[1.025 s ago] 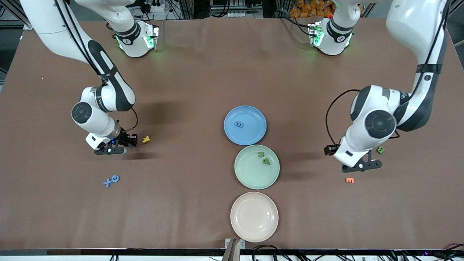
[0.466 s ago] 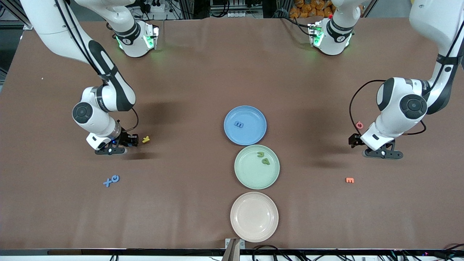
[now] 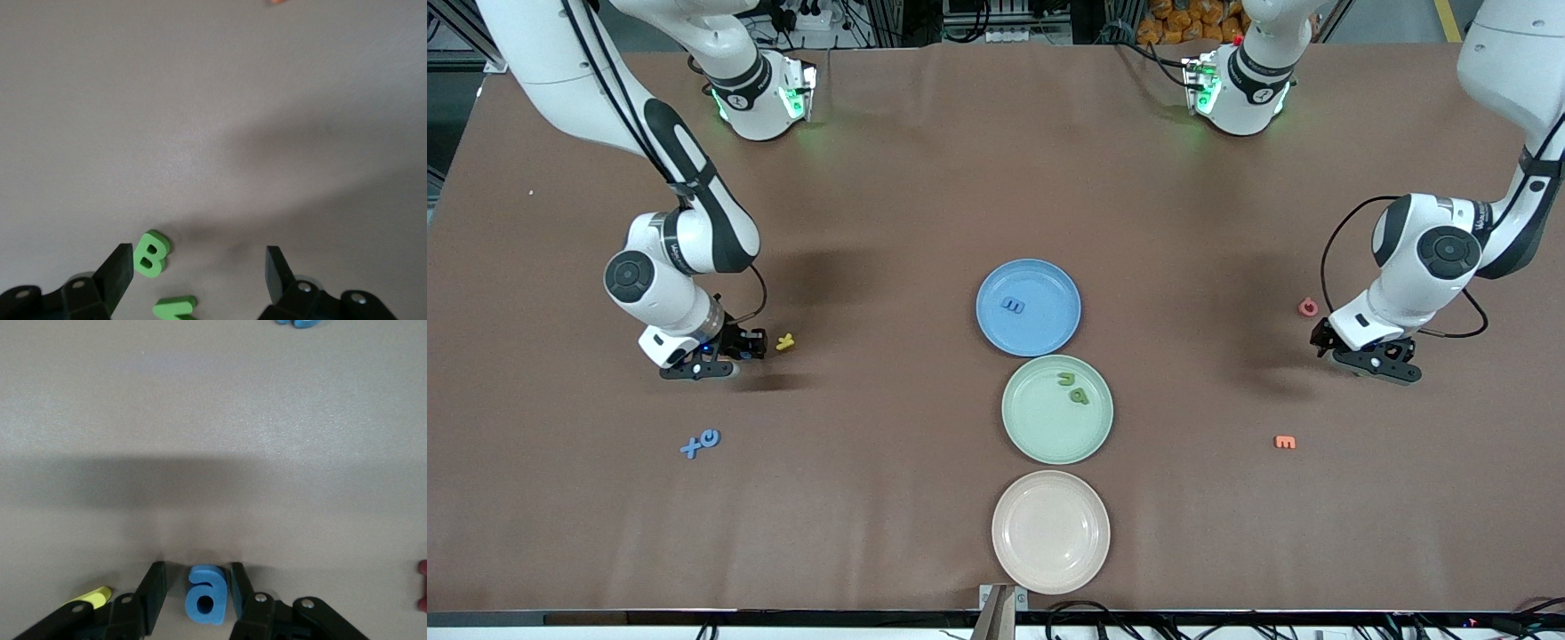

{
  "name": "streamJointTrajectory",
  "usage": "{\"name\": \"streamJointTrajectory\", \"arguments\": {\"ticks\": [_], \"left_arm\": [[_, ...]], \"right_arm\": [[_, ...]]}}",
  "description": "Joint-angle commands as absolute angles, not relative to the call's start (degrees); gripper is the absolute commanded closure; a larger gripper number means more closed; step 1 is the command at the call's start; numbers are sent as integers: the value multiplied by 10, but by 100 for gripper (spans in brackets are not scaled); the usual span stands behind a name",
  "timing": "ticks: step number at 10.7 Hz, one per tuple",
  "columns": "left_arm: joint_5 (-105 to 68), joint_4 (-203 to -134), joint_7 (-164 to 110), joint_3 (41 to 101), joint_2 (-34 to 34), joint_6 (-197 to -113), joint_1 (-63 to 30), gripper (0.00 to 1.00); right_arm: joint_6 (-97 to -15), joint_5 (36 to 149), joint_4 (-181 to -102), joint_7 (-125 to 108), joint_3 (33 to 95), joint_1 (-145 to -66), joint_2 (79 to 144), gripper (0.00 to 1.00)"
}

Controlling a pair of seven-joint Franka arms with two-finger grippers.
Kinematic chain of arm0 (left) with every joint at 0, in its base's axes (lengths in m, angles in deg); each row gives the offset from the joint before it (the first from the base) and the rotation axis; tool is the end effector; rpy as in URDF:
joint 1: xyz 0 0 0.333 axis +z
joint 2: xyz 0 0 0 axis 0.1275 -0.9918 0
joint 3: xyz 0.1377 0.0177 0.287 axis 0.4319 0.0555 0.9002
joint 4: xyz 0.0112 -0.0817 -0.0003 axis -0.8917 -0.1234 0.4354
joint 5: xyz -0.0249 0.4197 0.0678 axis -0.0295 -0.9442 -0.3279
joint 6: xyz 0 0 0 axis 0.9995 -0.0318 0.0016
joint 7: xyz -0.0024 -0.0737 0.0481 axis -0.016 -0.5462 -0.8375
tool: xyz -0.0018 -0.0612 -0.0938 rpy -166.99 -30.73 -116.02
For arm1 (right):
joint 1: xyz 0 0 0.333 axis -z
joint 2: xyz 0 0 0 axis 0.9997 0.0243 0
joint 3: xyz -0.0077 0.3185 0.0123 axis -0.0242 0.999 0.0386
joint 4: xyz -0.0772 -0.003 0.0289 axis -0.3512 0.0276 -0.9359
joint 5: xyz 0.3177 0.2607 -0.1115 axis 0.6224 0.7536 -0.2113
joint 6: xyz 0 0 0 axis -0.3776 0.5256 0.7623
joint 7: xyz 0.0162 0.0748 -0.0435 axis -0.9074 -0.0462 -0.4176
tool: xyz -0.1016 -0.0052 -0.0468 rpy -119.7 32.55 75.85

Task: Sort letters by color into matching plates
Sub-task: 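Lift the blue a with the right gripper while the left gripper reaches green B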

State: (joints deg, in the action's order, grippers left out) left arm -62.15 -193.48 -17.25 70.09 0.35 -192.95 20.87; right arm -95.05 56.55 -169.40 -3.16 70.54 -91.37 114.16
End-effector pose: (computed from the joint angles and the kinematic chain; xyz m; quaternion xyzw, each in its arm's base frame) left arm 0.5857 0.0668 0.1753 -0.9751 0.1971 -0.0631 0.0792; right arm 0.5708 0.0381 0.1396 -0.9996 -0.0225 -0.0143 0.0087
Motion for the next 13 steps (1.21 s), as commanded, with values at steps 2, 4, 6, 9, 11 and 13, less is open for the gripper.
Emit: {"name": "streamJointTrajectory", "arguments": {"ticks": [2,4,6,9,11,13], "left_arm": [[-645,-1920,-129,691,-28,-1954,238,15],[-645,-1905,-86,690,-36,-1953,255,16],[-642,-1901,-82,691,-37,-1951,257,17],[-636,-1901,-82,690,-37,-1948,269,19],[-635,-1901,-82,690,-35,-1945,270,19],[-634,-1901,-82,689,-35,-1938,270,20]], "right_arm": [[-961,557,-1707,-28,707,-910,1149,52],[-961,556,-1708,-29,707,-908,1148,52],[-961,554,-1708,-32,707,-907,1148,56],[-961,543,-1708,-37,706,-906,1149,68],[-959,543,-1708,-37,706,-901,1149,69],[-959,541,-1708,-37,706,-899,1149,69]]}}
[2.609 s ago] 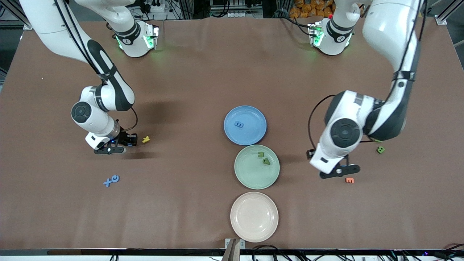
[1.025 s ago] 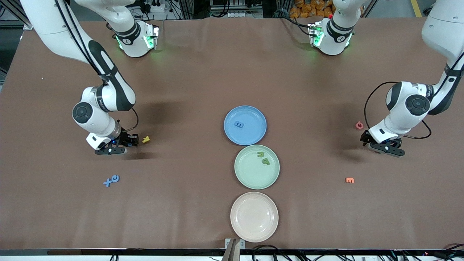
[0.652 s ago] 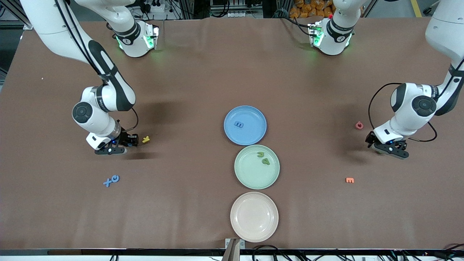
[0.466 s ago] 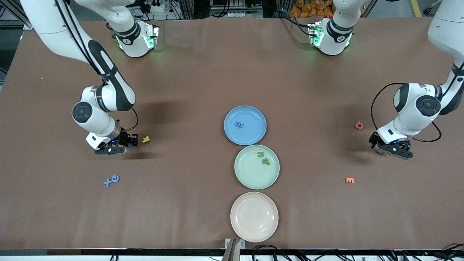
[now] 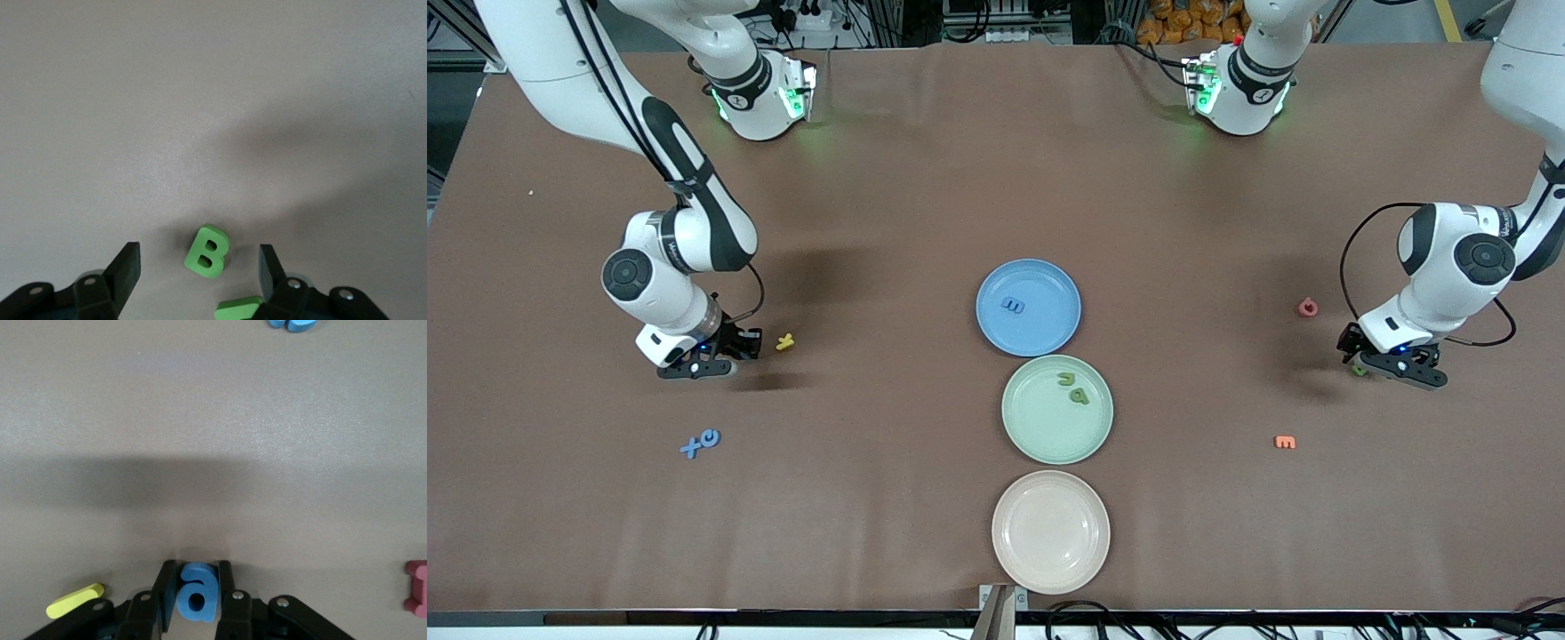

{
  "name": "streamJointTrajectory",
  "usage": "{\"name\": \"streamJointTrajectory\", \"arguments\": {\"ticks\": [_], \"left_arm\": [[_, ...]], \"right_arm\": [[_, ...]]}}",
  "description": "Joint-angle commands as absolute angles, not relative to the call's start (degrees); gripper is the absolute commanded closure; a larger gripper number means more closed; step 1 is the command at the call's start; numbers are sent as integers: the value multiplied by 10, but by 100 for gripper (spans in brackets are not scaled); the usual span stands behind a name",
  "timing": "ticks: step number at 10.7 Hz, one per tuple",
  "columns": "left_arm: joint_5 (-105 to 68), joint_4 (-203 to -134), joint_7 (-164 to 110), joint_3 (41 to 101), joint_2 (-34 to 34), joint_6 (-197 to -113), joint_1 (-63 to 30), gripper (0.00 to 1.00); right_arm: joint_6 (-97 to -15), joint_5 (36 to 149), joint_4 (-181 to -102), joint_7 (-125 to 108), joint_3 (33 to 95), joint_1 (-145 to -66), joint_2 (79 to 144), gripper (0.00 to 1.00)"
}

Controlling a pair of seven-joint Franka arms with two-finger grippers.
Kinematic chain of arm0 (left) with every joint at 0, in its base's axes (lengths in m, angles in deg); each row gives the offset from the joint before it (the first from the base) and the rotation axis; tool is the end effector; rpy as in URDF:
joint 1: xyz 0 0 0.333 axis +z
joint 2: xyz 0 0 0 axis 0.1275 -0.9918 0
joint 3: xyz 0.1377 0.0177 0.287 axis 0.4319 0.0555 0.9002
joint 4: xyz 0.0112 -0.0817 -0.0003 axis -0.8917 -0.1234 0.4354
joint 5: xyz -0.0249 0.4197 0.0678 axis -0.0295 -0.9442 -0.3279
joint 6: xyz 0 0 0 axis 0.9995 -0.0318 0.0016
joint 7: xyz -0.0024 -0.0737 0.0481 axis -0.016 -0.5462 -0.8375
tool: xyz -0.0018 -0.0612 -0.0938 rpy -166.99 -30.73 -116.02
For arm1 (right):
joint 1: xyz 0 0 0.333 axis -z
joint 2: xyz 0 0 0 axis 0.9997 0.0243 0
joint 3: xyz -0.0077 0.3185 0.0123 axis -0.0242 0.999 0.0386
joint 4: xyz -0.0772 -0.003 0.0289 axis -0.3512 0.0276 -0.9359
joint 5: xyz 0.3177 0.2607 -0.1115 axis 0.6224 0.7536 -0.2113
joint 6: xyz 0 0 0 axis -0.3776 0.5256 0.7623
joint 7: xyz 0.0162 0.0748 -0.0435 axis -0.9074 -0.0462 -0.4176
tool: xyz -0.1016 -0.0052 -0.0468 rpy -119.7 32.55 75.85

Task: Sort letters by color into matching plates
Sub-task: 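Lift the blue a with the right gripper while the left gripper reaches green B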

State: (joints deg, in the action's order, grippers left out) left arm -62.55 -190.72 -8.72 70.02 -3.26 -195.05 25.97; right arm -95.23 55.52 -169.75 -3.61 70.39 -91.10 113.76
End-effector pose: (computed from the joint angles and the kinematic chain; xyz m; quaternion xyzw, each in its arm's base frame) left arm 0.5910 0.1187 0.1623 -0.9684 0.2270 -0.0703 0.0761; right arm 0.5700 0.0343 0.1417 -0.9994 -0.0310 -0.0165 0.0040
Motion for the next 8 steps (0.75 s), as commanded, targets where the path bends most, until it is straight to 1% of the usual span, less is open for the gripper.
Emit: {"name": "streamJointTrajectory", "arguments": {"ticks": [1,4,6,8], "left_arm": [[-633,-1900,-80,689,-33,-1930,271,21],[-617,-1892,-77,688,-40,-1922,282,27],[-582,-1869,-74,680,-46,-1876,280,30],[-550,-1858,-67,673,-46,-1854,276,32]], "right_arm": [[-959,541,-1708,-37,706,-899,1149,70],[-953,528,-1706,-38,706,-898,1148,75],[-952,524,-1703,-38,706,-898,1148,78],[-951,524,-1699,-37,706,-898,1148,78]]}}
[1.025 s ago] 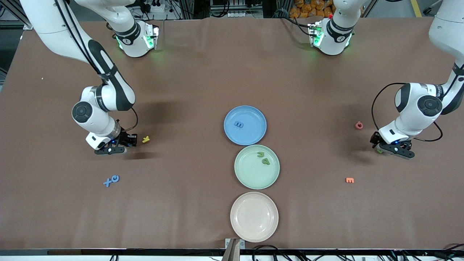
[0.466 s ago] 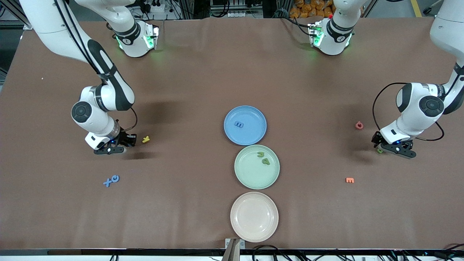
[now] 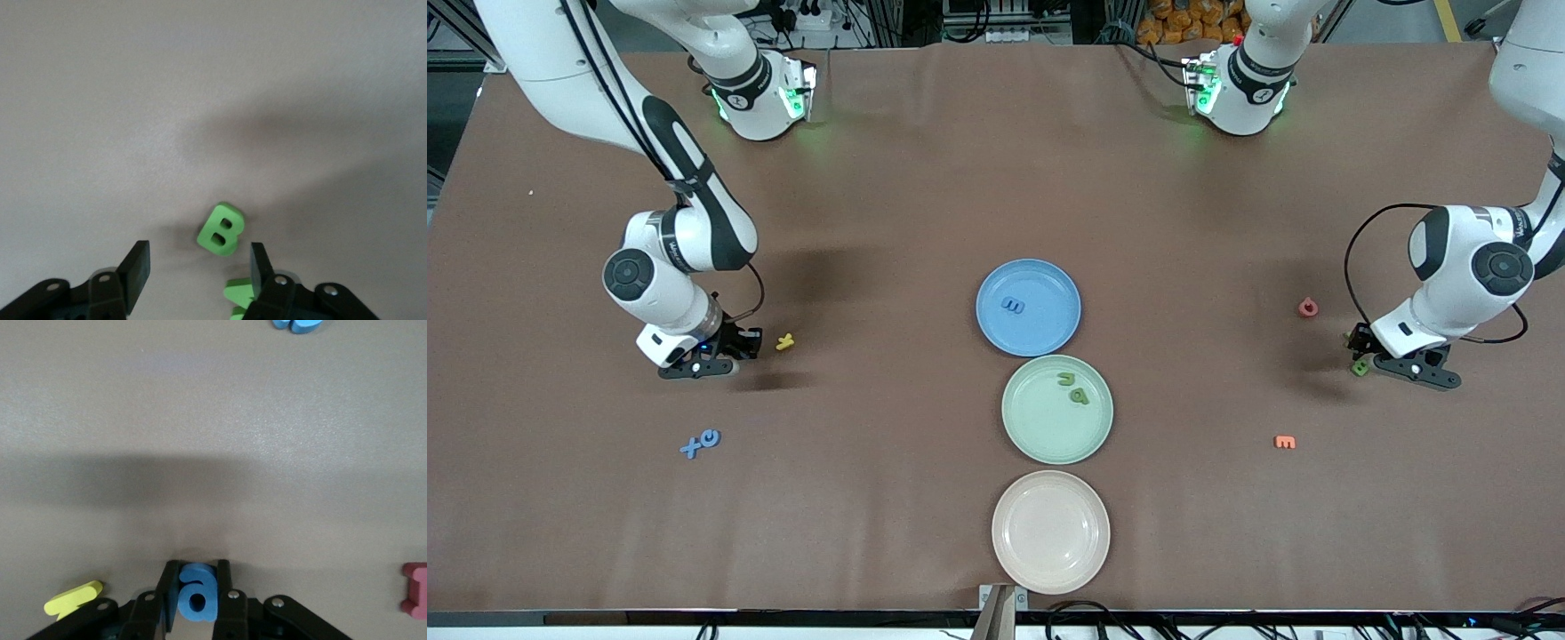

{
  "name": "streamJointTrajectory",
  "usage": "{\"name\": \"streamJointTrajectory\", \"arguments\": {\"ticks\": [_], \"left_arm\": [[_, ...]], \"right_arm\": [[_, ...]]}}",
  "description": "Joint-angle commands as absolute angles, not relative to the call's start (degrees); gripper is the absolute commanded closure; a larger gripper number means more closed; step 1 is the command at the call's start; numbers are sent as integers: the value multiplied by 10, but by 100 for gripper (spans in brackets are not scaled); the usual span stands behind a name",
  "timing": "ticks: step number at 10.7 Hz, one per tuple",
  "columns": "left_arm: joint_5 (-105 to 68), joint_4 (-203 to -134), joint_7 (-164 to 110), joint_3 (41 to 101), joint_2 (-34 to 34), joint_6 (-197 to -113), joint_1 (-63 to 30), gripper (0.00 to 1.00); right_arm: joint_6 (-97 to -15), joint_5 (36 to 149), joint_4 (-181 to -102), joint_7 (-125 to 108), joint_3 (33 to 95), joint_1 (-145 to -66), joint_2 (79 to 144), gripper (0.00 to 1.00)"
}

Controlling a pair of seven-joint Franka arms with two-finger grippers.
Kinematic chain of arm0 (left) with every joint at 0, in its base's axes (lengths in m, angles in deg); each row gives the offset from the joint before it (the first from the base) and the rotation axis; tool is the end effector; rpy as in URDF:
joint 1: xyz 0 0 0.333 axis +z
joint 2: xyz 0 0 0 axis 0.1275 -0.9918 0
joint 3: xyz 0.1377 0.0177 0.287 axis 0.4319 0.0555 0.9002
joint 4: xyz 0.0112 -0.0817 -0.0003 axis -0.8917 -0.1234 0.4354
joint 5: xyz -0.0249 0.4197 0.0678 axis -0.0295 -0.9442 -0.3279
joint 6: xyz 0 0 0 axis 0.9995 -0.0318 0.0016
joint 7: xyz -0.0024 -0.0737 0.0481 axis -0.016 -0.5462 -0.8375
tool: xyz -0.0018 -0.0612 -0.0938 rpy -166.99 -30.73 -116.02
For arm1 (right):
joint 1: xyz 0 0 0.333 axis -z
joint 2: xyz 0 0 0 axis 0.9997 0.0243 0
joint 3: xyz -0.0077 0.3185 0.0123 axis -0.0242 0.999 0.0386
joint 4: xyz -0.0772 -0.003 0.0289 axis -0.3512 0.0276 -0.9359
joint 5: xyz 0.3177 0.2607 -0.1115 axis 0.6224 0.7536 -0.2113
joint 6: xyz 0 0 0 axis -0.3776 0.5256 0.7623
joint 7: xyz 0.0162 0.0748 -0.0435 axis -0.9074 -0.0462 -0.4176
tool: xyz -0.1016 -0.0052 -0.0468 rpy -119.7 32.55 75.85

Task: Sort letters by color into matching plates
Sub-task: 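Carry the blue a to the blue plate while the left gripper grasps B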

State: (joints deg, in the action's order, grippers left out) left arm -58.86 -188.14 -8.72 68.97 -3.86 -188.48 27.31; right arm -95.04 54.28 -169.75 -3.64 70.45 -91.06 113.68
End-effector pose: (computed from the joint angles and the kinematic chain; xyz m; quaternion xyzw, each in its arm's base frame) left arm 0.5960 0.1348 0.1645 -0.9795 0.1876 -0.0337 0.0647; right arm 0.5699 0.0352 0.1422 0.9990 0.0410 0.0157 0.0007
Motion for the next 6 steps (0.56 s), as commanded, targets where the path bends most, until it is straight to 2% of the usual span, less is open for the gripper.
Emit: {"name": "streamJointTrajectory", "arguments": {"ticks": [1,6], "left_arm": [[-536,-1855,-56,673,-50,-1853,273,32],[-524,-1833,-30,677,-78,-1853,267,38]], "right_arm": [[-947,524,-1698,-37,705,-898,1147,78],[-866,524,-1666,-36,705,-897,1119,78]]}}
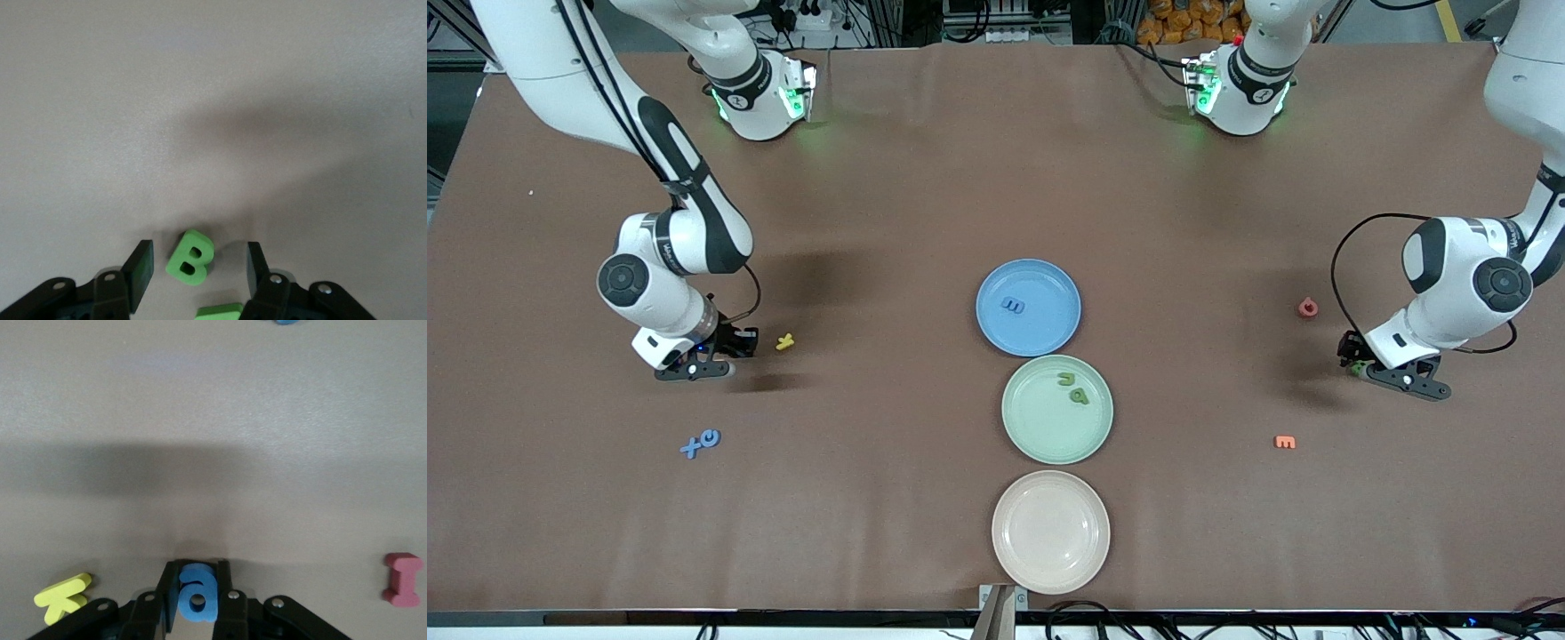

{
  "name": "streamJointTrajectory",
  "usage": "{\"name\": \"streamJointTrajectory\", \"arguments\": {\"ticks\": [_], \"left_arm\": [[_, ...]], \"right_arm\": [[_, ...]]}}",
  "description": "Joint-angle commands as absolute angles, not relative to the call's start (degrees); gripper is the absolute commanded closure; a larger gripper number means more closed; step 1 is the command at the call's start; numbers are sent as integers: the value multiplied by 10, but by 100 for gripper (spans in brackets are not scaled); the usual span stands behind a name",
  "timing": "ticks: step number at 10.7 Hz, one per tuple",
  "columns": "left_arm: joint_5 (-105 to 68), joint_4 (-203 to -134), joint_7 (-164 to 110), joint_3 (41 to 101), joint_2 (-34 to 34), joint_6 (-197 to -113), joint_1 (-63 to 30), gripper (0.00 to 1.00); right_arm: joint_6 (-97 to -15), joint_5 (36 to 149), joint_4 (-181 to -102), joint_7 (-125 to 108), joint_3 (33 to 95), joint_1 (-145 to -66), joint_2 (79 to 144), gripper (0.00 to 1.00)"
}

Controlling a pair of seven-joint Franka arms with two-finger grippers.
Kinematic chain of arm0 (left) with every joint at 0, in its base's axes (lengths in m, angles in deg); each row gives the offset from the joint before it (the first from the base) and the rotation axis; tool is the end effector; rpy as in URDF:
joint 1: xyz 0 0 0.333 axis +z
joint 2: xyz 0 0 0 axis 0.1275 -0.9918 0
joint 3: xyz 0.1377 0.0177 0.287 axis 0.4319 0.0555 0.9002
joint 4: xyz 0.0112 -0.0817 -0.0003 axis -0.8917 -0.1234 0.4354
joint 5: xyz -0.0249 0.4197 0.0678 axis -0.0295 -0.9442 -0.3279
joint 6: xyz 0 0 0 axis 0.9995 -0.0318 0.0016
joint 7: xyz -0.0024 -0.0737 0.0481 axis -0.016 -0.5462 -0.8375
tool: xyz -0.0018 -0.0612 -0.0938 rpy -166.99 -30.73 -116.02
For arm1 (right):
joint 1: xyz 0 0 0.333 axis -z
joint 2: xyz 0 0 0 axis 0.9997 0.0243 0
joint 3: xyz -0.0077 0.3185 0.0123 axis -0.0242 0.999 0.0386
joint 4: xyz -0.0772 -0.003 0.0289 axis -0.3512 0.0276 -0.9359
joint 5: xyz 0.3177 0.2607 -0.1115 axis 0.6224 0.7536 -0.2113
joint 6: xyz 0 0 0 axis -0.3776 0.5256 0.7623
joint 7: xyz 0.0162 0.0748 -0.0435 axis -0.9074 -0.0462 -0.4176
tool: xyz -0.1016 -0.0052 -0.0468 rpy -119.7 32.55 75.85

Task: Sort letters by color into matching plates
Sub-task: 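Carry the blue a to the blue plate while the left gripper grasps B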

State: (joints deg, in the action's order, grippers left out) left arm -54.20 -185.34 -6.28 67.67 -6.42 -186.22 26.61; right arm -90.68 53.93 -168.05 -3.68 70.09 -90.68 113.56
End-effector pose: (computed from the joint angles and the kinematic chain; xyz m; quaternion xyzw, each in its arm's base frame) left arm 0.6095 0.1211 0.1568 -0.9819 0.1845 -0.0259 0.0335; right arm 0.5753 0.0278 0.1472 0.9993 0.0377 -0.0064 0.0046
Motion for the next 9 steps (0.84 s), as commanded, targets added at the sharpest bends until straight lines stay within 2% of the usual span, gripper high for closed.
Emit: {"name": "streamJointTrajectory", "arguments": {"ticks": [1,3,4,6,9], "left_arm": [[-524,-1831,-27,678,-83,-1853,267,38],[-524,-1825,-24,679,-87,-1853,268,40],[-524,-1825,-24,680,-88,-1853,269,46],[-523,-1823,-24,680,-95,-1853,271,65],[-522,-1817,-24,681,-101,-1853,273,85]], "right_arm": [[-864,525,-1662,-34,705,-897,1113,78],[-858,538,-1652,-28,705,-899,1110,78],[-843,547,-1644,-14,705,-904,1109,78],[-828,577,-1622,36,705,-928,1108,78],[-808,661,-1590,92,705,-995,1106,78]]}}
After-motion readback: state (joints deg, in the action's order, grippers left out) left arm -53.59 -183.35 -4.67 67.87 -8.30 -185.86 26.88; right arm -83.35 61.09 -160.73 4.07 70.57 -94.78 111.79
